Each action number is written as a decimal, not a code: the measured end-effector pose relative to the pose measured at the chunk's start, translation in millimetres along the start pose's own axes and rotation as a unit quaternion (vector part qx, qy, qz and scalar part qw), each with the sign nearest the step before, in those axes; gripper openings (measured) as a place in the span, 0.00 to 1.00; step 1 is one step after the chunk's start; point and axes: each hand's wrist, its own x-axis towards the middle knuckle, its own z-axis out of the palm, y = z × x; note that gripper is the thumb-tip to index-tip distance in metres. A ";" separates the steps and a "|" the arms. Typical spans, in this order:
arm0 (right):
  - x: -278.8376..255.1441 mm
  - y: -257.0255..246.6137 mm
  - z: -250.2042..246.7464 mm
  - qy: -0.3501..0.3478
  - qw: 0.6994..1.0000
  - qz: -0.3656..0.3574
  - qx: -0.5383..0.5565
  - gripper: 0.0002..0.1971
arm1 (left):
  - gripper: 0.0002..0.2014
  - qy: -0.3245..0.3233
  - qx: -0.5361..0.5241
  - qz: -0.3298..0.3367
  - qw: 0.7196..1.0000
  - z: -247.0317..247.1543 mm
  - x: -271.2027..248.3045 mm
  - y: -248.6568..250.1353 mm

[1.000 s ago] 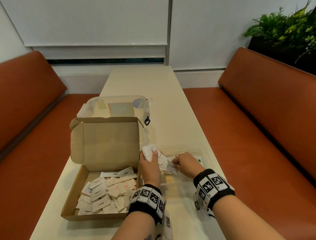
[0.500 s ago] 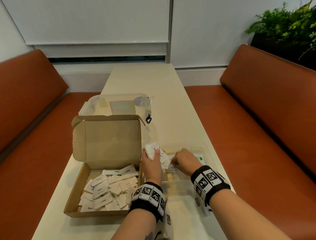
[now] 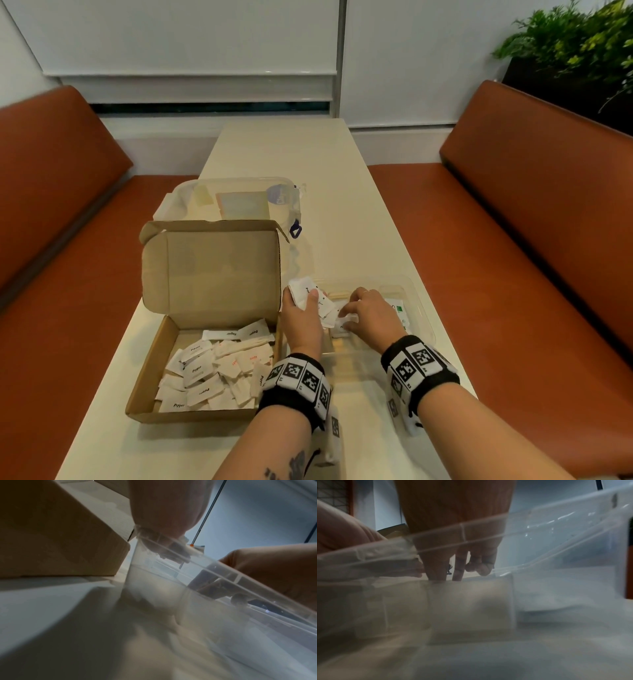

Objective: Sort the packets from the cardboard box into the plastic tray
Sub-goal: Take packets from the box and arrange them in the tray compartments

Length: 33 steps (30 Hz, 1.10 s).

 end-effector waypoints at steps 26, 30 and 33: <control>4.8 -4.9 6.3 -0.008 0.999 0.009 -0.034 0.11 | 0.14 -0.022 0.005 -0.017 1.000 -2.0 -1.6 3.9; 3.7 -6.1 4.8 0.008 1.000 0.021 0.003 0.10 | 0.17 -0.024 0.007 -0.020 1.000 -2.2 -1.4 3.5; 2.8 -12.3 -1.7 0.101 0.979 0.061 0.168 0.08 | 0.14 -0.018 0.000 -0.008 1.000 -2.5 0.2 1.9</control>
